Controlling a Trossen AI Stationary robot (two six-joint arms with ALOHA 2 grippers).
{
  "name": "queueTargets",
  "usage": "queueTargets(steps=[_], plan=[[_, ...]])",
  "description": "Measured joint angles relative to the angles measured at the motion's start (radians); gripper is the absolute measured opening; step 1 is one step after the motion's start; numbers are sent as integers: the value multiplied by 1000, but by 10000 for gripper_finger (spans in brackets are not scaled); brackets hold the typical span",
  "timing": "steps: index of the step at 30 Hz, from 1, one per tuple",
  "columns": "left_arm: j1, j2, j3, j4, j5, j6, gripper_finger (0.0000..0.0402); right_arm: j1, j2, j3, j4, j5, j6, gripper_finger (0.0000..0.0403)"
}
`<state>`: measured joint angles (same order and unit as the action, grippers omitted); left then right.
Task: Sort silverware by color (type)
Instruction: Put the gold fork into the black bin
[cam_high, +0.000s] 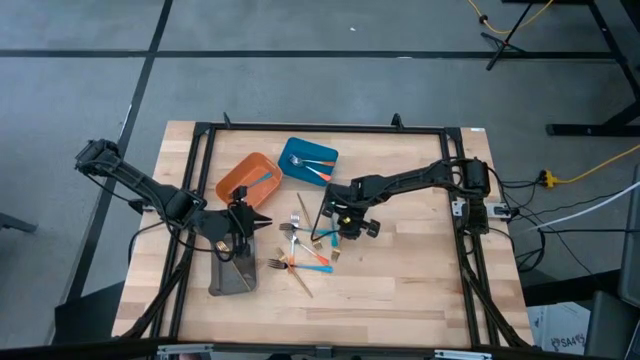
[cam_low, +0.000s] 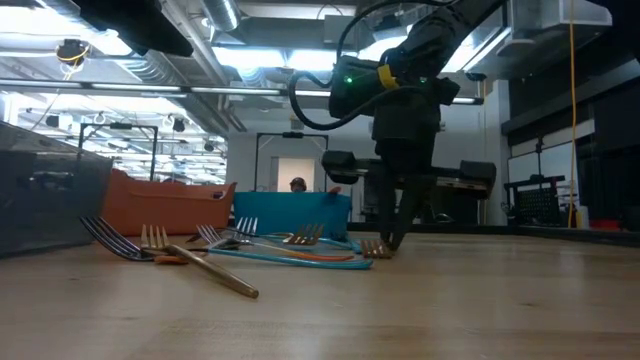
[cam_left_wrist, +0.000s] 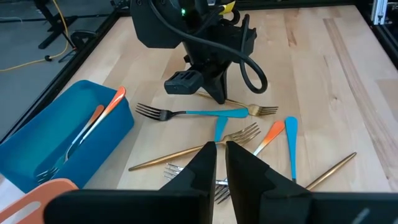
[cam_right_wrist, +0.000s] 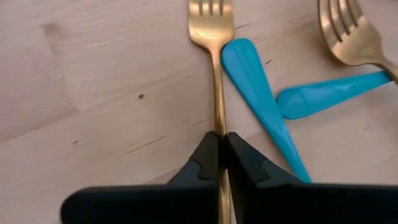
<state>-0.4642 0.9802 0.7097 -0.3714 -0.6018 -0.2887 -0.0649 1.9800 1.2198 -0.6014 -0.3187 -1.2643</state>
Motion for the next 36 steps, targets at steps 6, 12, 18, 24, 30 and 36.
queueTargets(steps=[6, 12, 18, 24, 30, 36], plan=[[0, 0, 0, 0, 0, 0, 30, -1, 0, 0, -30, -30, 1, 3], [0, 0, 0, 0, 0, 0, 30, -1, -3, -2, -36, -41, 2, 2], [0, 0, 0, 0, 0, 0, 30, 0, -31, -8, -50, -52, 3, 1], [0, 0, 0, 1, 0, -43, 30, 1, -79, -9, -49, -60, 20, 1], [0, 0, 0, 0, 1, -136, 30, 1, -116, -8, -18, -67, 132, 1], [0, 0, 0, -3, 1, -257, 30, 1, -135, -7, 115, -67, 377, 1]])
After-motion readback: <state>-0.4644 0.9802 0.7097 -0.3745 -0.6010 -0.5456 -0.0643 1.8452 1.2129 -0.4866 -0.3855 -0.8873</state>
